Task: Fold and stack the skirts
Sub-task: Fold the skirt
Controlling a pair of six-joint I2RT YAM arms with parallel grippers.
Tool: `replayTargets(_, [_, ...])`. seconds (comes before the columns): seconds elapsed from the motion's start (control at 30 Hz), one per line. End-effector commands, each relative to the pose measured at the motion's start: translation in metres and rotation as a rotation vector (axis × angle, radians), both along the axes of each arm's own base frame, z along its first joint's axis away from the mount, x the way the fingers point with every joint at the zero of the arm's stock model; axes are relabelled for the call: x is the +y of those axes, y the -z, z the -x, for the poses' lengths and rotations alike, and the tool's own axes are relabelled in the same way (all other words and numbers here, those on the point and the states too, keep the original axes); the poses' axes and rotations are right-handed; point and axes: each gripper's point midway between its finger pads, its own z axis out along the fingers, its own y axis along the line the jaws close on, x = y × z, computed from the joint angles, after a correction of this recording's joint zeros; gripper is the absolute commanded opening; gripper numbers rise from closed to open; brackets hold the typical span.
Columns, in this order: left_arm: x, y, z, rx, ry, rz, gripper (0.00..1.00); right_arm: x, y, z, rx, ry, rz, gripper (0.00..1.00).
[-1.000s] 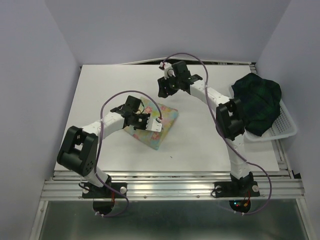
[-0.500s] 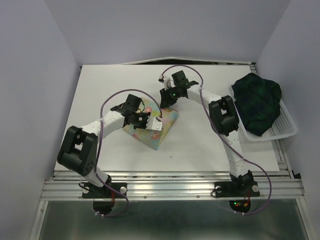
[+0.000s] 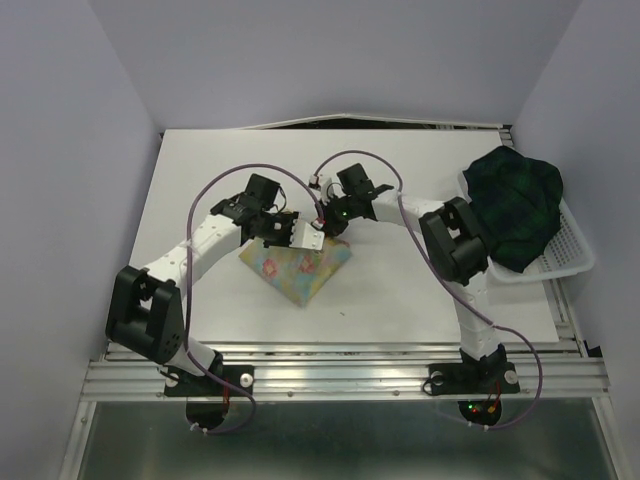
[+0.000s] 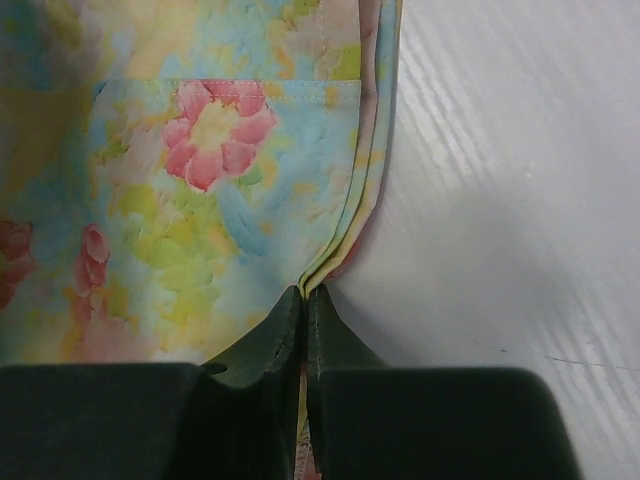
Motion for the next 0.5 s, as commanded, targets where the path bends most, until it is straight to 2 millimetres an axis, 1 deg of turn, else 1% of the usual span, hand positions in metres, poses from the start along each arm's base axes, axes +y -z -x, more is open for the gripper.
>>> replayTargets(0.0, [-0.008, -0.037, -0.008, -0.075, 0.013, 0.046, 0.0, -0.011, 0.039, 0.034, 0.034, -0.029, 0.12, 0.01])
replayTargets(0.13, [-0.016, -0.045, -0.021, -0.117, 0.025, 0.063, 0.0, -0.008, 0.033, 0.036, 0.042, -0.027, 0.103, 0.01])
replayTargets(0.23, [-0.022, -0.04, -0.027, -0.127, 0.05, 0.051, 0.0, -0.004, 0.03, 0.034, 0.047, -0.023, 0.088, 0.01])
replayTargets(0.27, [-0.023, -0.036, -0.028, -0.125, 0.052, 0.044, 0.0, -0.004, 0.029, 0.034, 0.05, -0.023, 0.085, 0.01])
replayTargets(0.3, [-0.025, -0.027, -0.029, -0.116, 0.056, 0.028, 0.0, -0.003, 0.028, 0.033, 0.05, -0.023, 0.081, 0.01])
replayTargets(0.33, [-0.026, -0.025, -0.033, -0.126, 0.054, 0.029, 0.0, -0.001, 0.025, 0.034, 0.055, -0.023, 0.073, 0.01])
replayTargets(0.37, [-0.026, -0.016, -0.035, -0.116, 0.052, 0.013, 0.0, 0.0, 0.023, 0.033, 0.055, -0.026, 0.066, 0.01])
replayTargets(0.47, [-0.029, -0.006, -0.042, -0.122, 0.046, 0.011, 0.0, 0.002, 0.019, 0.035, 0.06, -0.031, 0.053, 0.01])
